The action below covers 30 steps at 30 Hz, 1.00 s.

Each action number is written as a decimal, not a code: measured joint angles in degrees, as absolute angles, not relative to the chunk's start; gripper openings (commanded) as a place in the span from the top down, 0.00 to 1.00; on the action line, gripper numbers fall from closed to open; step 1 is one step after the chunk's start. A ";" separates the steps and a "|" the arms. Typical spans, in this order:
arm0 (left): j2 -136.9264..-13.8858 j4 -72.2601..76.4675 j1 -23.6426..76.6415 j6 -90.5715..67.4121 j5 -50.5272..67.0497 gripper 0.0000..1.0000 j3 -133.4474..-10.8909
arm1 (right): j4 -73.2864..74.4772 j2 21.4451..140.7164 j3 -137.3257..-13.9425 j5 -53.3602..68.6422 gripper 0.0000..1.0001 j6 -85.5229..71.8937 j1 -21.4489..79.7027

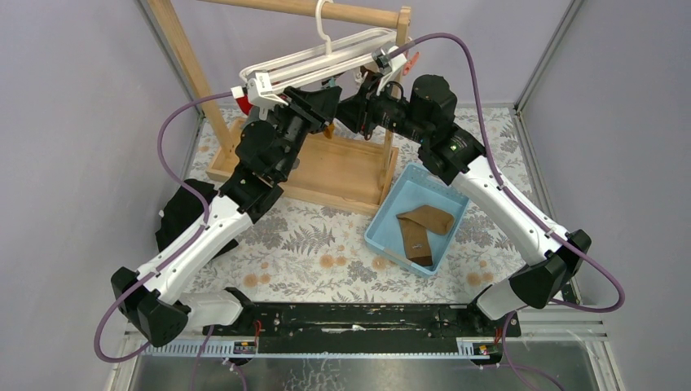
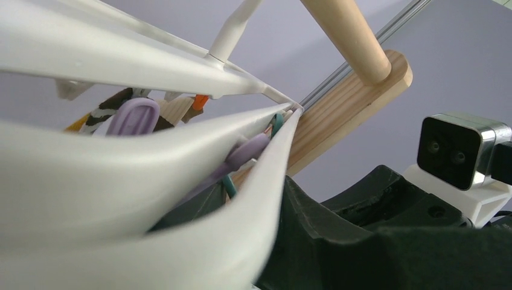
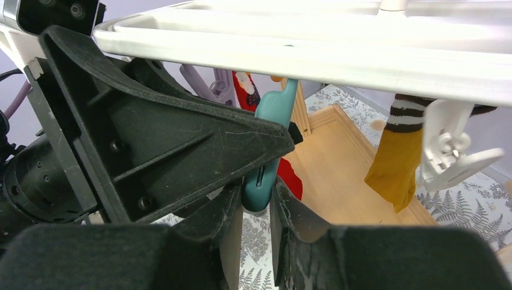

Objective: Clip the socks to the hanger

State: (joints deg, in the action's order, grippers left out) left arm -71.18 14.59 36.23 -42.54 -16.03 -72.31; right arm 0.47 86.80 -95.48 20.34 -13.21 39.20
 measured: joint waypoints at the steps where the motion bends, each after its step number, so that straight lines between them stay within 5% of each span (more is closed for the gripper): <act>1: -71.09 14.74 36.23 -42.54 -16.10 0.72 -72.14 | 0.49 86.80 -95.46 20.45 1.00 -13.19 39.20; 6: -70.91 16.84 36.34 -42.09 -15.94 0.99 -71.26 | 0.36 86.80 -95.33 20.71 1.00 -13.19 39.22; 19: -70.15 17.78 36.34 -41.91 -15.90 1.00 -69.89 | -0.84 86.46 -93.91 20.62 1.00 -12.67 39.46; 25: -70.04 17.56 36.36 -42.00 -15.84 1.00 -69.89 | -1.10 85.73 -93.08 20.08 0.50 -11.09 39.70; 30: -69.43 17.30 35.59 -42.63 -16.60 1.00 -69.95 | 2.37 80.84 -89.52 19.40 0.45 -7.90 40.27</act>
